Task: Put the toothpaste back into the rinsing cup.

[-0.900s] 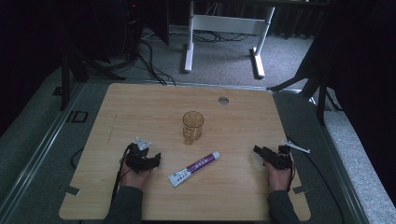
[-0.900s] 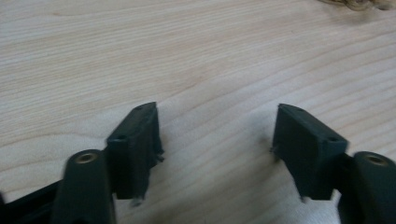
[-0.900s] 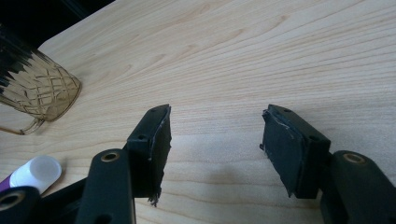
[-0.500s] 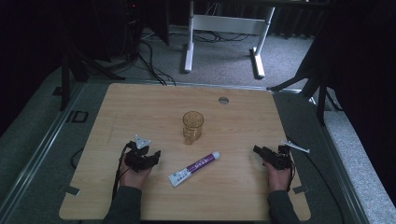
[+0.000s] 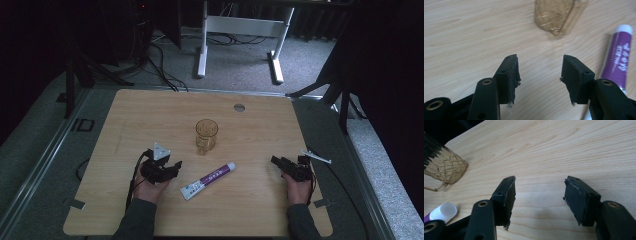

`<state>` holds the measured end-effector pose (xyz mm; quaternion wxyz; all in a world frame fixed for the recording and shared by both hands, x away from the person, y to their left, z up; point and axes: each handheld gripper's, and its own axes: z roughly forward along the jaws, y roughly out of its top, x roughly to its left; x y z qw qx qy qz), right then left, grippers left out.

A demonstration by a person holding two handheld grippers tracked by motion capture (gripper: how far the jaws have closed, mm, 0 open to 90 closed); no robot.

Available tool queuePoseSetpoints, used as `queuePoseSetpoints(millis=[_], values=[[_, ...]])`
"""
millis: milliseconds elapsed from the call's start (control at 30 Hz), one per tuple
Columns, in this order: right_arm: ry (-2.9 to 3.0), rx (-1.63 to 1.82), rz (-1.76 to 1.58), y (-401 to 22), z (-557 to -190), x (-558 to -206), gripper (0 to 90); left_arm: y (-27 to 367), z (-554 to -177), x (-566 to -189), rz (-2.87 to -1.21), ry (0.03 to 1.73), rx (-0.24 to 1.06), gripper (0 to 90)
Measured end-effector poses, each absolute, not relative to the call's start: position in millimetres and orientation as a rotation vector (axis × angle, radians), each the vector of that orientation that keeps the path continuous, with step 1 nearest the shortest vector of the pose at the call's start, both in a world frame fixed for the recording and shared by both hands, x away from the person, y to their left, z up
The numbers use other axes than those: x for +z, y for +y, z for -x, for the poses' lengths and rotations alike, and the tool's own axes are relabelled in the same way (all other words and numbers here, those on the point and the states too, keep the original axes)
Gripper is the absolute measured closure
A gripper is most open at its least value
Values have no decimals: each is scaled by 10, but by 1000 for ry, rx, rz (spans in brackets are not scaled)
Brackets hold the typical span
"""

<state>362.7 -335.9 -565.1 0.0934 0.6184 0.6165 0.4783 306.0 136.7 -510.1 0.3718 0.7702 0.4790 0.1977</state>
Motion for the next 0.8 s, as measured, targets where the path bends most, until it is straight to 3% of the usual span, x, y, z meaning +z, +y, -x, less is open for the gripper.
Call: queuePoseSetpoints(millis=[200,800], values=[[1835,1416,-1830,-3349,-3631,-5650,413,1246,-3016,-5075,-2001,1123,479,473],[1840,1420,-1829,-3348,-3633,-5650,413,1045,-2967,-5144,-2029,1038,415,473]])
